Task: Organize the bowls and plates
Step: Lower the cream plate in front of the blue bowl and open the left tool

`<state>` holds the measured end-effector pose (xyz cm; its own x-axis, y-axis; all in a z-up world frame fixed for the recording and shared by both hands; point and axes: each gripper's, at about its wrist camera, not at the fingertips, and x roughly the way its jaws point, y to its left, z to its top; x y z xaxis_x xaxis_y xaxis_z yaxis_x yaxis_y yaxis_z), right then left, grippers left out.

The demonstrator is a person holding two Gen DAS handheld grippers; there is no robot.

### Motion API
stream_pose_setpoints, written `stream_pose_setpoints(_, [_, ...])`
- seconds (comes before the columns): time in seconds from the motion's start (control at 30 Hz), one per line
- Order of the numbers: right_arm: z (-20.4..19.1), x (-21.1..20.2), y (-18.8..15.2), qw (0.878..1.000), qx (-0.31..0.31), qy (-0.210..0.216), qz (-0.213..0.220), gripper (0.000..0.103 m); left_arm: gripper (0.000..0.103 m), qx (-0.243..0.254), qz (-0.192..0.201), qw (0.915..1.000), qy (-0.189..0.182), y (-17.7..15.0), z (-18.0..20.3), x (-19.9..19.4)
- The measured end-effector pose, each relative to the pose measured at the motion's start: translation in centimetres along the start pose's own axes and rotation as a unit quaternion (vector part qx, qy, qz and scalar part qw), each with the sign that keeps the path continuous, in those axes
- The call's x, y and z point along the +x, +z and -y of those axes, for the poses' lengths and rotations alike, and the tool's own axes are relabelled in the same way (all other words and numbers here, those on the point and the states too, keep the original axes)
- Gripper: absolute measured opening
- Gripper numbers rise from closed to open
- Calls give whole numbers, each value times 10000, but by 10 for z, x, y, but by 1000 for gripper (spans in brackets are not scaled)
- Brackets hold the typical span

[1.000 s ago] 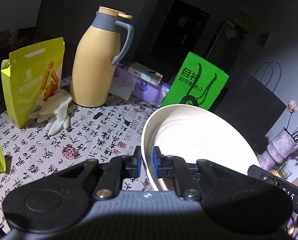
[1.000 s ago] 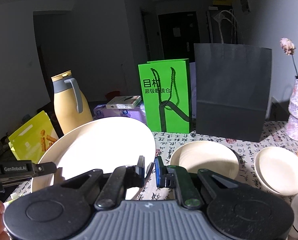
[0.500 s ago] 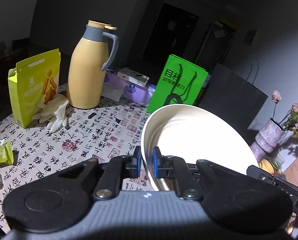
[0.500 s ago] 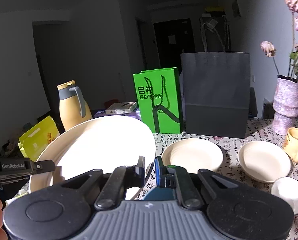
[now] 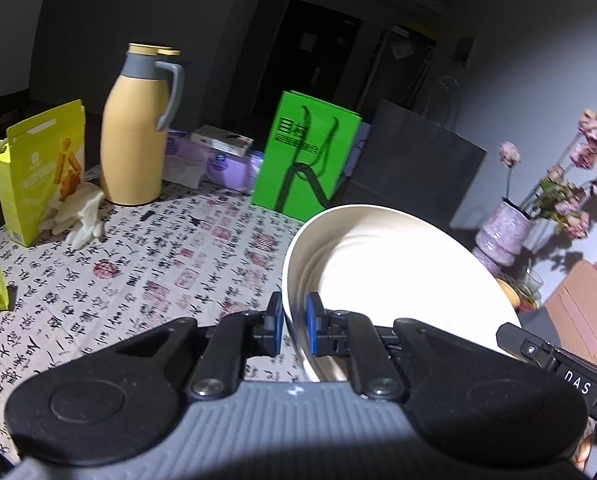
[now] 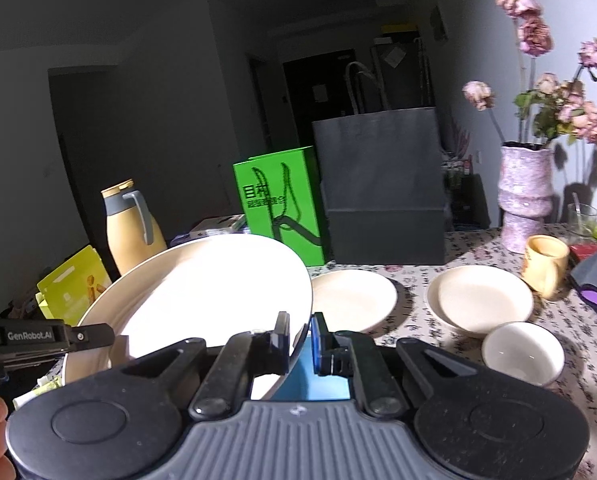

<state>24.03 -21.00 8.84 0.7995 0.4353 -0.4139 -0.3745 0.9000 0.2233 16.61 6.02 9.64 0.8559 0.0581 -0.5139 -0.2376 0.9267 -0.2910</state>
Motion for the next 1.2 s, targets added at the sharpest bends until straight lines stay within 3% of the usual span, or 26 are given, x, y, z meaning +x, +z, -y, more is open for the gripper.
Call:
stream_pose_setpoints(0.5, [56,-51,-50,9984,469,-309,34,10,12,492,-407,9974,-337,-56,43,-2])
stream_pose_setpoints(1.2, [98,-66,-117,9951,800,-444,-367,10,12,909,-960,9898,-525,-118,53,10])
